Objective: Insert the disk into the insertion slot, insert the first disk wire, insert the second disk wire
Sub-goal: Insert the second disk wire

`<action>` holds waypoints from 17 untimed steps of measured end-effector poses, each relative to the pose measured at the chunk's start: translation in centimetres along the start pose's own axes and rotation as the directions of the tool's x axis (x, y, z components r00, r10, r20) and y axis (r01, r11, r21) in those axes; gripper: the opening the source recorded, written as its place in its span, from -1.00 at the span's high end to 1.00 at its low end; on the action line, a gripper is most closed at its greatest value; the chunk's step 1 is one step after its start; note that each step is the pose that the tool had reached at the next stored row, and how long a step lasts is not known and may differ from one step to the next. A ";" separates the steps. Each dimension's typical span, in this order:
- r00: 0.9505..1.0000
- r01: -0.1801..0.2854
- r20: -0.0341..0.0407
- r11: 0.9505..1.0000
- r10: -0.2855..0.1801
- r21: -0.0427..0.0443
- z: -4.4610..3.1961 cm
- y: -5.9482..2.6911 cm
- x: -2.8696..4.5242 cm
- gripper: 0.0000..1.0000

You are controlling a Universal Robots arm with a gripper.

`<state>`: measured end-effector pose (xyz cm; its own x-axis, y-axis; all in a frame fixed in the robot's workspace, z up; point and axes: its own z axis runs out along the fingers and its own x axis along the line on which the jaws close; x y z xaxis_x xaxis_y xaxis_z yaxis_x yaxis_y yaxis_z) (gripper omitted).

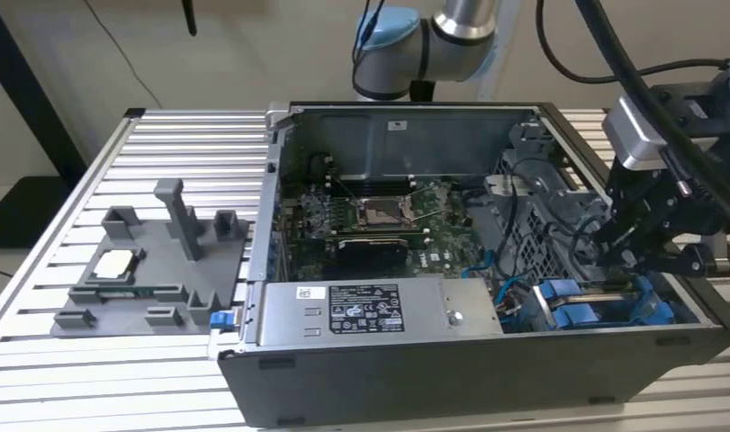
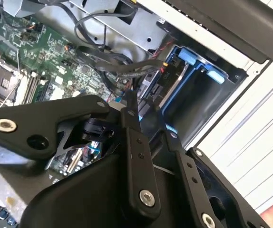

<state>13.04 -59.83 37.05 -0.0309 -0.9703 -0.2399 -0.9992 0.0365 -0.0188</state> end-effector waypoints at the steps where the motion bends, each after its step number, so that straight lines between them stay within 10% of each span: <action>1: 1.000 0.000 0.001 1.000 0.000 0.000 -0.02 0.08 0.09 0.40; 9: 0.998 0.003 0.058 1.000 -0.005 0.030 0.17 0.59 0.26 0.59; 17: 0.998 0.003 0.057 1.000 -0.004 0.031 0.33 0.52 0.49 0.68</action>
<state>12.51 -60.21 36.60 -0.0248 -0.9552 -0.2950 -0.9979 0.0411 -0.0491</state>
